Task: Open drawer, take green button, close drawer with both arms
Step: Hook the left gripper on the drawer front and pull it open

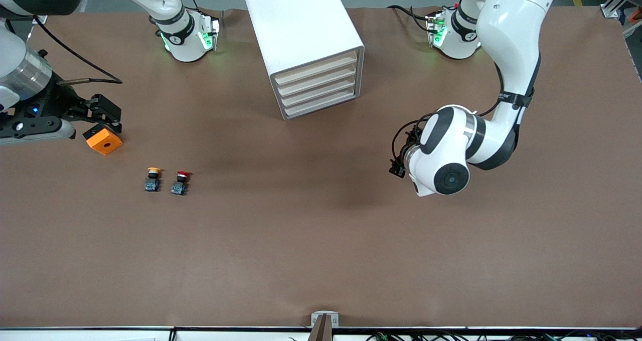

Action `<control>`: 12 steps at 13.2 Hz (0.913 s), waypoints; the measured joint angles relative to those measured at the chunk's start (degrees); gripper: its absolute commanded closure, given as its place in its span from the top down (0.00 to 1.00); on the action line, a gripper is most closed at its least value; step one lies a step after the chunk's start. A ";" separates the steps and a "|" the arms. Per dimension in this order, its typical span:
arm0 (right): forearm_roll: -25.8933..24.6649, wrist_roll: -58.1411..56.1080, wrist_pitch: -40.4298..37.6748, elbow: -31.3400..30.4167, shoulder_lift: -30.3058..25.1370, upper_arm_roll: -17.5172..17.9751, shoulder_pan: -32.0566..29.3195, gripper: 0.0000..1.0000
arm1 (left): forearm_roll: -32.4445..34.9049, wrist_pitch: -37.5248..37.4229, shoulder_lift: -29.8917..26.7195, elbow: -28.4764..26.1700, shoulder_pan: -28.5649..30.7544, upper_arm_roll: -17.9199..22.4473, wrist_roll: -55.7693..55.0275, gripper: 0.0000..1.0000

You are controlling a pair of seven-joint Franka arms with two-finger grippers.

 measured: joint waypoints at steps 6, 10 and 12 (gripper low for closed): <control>0.01 0.07 0.88 0.90 1.33 0.05 3.30 1.00 | -10.29 -3.98 3.01 0.03 -0.91 -0.43 -3.83 1.00; 0.02 0.09 0.88 2.13 1.90 0.07 4.47 1.00 | -13.22 -4.20 5.21 -0.01 -2.49 -0.70 -8.02 1.00; 0.02 0.09 0.88 2.37 2.19 0.07 4.59 1.00 | -14.32 -4.32 6.06 -0.47 -3.75 -0.71 -8.93 1.00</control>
